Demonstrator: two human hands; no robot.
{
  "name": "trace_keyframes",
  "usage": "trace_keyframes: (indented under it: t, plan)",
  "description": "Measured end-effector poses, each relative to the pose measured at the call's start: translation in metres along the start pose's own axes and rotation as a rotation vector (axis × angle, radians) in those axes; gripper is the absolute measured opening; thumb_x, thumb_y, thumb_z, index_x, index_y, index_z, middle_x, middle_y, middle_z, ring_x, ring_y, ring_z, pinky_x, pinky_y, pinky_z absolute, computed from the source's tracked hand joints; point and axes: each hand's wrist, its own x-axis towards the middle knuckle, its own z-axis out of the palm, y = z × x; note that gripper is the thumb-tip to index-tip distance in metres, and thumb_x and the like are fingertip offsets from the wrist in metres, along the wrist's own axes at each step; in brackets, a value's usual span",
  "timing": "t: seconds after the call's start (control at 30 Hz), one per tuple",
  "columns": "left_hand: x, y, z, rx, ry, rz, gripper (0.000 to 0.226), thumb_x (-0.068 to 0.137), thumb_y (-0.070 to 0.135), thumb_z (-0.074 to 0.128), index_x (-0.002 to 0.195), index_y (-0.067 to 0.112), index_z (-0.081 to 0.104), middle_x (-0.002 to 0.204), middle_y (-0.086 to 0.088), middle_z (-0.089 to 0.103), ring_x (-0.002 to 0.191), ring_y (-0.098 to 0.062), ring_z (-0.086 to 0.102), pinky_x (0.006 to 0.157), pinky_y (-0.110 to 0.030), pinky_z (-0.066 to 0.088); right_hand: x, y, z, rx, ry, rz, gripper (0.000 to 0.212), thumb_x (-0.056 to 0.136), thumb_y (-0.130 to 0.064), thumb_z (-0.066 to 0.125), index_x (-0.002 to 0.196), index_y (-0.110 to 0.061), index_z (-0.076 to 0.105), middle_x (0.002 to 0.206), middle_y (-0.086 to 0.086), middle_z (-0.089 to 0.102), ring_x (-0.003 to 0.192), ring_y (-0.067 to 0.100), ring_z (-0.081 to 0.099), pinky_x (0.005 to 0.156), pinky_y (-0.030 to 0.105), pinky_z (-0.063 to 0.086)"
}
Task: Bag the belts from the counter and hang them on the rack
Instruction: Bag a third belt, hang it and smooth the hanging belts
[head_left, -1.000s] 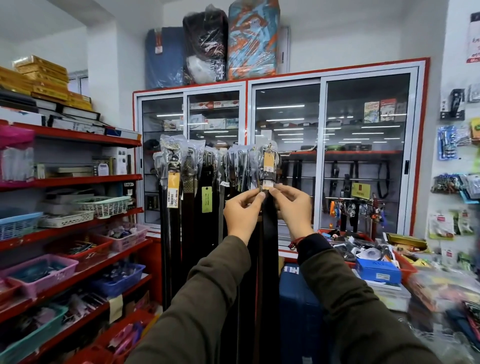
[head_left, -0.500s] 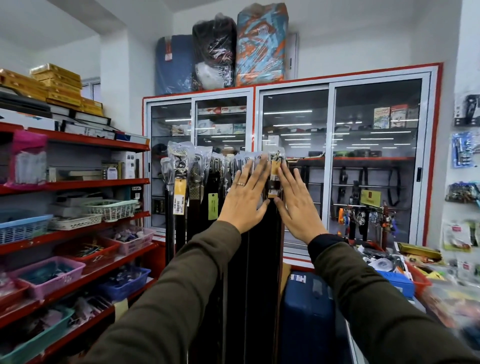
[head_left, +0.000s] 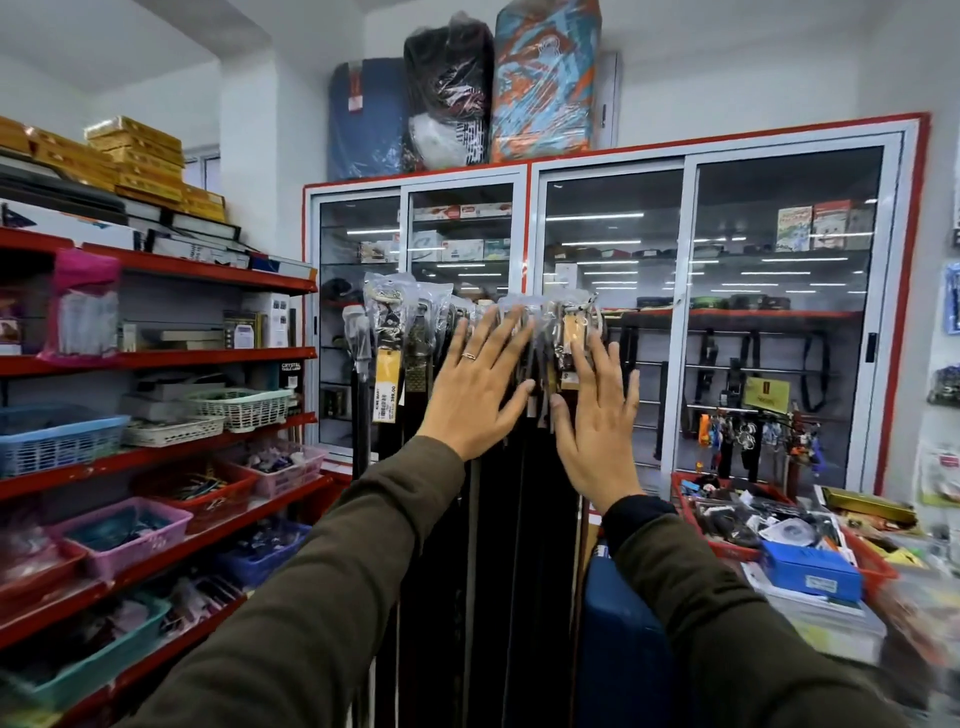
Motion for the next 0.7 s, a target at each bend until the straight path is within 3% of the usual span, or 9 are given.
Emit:
trace_keyframes:
  t: [0.17, 0.27, 0.43, 0.7]
  plan:
    - [-0.042, -0.055, -0.022, 0.039, 0.111, -0.08, 0.065, 0.104, 0.037, 0.036, 0.16, 0.017, 0.011, 0.171, -0.007, 0.004, 0.158, -0.027, -0.001, 0.127, -0.053, -0.001, -0.005, -0.055, 0.029, -0.101, -0.008, -0.192, 0.068, 0.102, -0.042, 0.04, 0.161, -0.021, 0.014, 0.171, 0.0, 0.009, 0.159, 0.019, 0.008, 0.124, 0.057, 0.012]
    - [-0.062, -0.093, -0.033, 0.042, 0.119, -0.139, 0.064, 0.103, 0.031, 0.033, 0.16, 0.016, 0.009, 0.171, -0.007, 0.002, 0.158, -0.027, -0.002, 0.127, -0.056, 0.0, 0.002, -0.09, 0.054, -0.12, -0.065, -0.215, 0.066, 0.103, -0.045, 0.033, 0.161, -0.023, 0.011, 0.171, -0.003, 0.007, 0.159, 0.019, 0.004, 0.125, 0.055, 0.008]
    - [-0.079, -0.138, -0.031, 0.06, -0.014, -0.152, 0.066, 0.102, 0.031, 0.032, 0.161, 0.022, 0.002, 0.171, -0.002, -0.002, 0.158, -0.022, -0.009, 0.127, -0.055, 0.003, 0.018, -0.121, 0.091, -0.14, -0.133, -0.242, 0.066, 0.103, -0.043, 0.033, 0.161, -0.024, 0.008, 0.171, -0.006, 0.005, 0.159, 0.023, 0.0, 0.124, 0.059, 0.007]
    - [-0.065, -0.149, 0.006, 0.091, -0.183, -0.087, 0.07, 0.103, 0.036, 0.035, 0.16, 0.022, -0.002, 0.171, 0.002, -0.003, 0.158, -0.022, -0.006, 0.127, -0.052, 0.009, 0.031, -0.102, 0.114, -0.25, -0.19, -0.217, 0.073, 0.097, -0.041, 0.041, 0.161, -0.027, 0.008, 0.171, -0.007, 0.006, 0.159, 0.028, 0.006, 0.123, 0.062, 0.008]
